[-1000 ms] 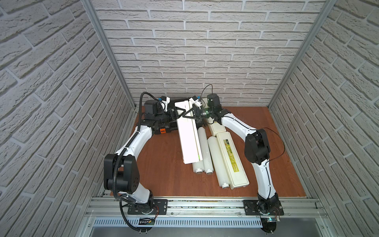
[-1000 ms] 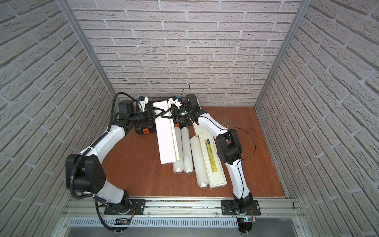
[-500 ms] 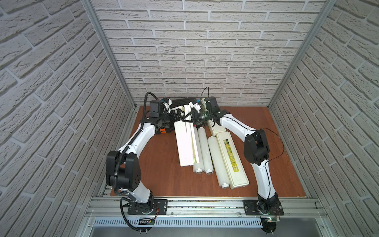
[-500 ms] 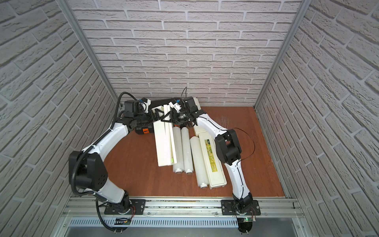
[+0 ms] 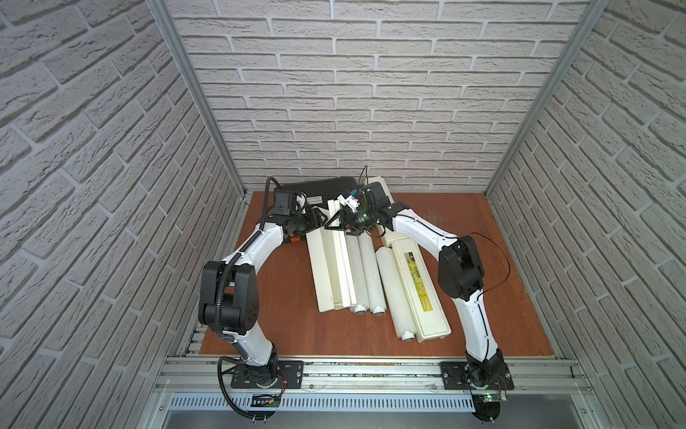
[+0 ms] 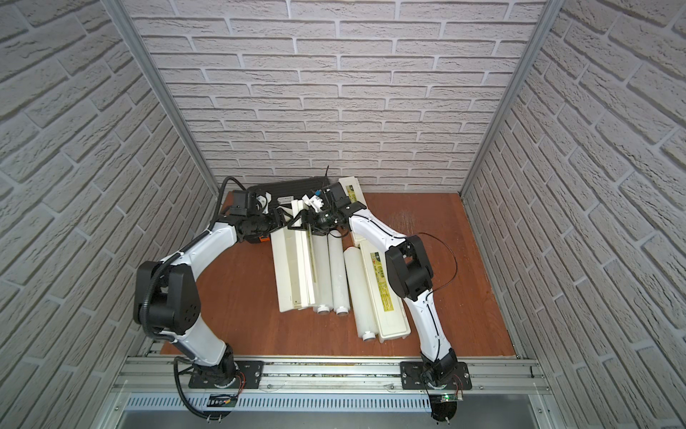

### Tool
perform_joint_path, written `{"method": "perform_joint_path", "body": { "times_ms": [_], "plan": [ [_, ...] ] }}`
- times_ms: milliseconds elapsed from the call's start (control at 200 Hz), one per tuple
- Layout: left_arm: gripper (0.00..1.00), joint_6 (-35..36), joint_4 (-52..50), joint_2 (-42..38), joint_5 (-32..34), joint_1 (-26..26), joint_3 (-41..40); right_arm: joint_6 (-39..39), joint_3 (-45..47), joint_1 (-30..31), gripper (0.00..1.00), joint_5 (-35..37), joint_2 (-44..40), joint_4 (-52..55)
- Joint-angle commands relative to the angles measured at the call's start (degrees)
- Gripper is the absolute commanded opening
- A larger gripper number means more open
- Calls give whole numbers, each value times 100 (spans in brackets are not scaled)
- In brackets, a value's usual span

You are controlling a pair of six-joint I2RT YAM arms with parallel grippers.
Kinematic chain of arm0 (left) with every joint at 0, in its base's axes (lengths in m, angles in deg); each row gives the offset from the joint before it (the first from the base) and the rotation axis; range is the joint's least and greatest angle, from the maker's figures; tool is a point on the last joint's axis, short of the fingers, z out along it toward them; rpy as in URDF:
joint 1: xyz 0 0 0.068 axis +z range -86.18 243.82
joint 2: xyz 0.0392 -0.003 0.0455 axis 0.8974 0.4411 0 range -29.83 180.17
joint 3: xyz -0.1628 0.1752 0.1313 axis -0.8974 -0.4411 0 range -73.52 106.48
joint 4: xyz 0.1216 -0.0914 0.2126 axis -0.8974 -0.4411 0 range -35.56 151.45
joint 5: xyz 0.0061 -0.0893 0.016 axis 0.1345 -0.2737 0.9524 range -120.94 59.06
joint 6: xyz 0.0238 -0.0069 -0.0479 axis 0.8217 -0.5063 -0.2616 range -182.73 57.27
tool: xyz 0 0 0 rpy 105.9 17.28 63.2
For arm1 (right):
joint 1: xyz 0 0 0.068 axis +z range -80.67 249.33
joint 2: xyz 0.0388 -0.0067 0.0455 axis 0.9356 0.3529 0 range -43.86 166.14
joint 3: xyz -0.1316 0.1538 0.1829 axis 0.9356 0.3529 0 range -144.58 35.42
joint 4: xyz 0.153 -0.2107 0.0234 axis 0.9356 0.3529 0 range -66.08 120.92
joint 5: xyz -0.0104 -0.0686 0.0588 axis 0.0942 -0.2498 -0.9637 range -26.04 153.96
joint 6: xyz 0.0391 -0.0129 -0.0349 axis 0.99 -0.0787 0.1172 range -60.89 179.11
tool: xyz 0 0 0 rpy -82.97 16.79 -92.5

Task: Put plastic wrap rolls into dispensers
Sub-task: Open the lid of the plastic wrap cutting box, then place the plastic wrap cutting box at the center of the board.

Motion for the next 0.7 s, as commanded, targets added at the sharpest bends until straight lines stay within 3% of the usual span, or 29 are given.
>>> {"method": "perform_joint_path", "body": {
  "times_ms": [0, 220, 405, 550, 695],
  "plan": [
    [67, 389, -528, 280, -576, 107, -270, 134, -71, -16, 51, -92, -392, -593],
    [64, 951, -977, 548, -744, 194, -234, -67, -145, -34, 52, 384, -350, 204],
    [59, 1024, -1320, 660, -659, 401, -355, -345, -575, -5, 53, 1807, -396, 1691],
    [68, 1045, -1447, 580, -580, 772, -662, -383, -532, 237, 53, 2683, -459, 2132],
    [76, 1273, -1757, 740, -629, 1035, -541, -248, -725, 550, 54, 2926, -236, 2238]
  ]
}}
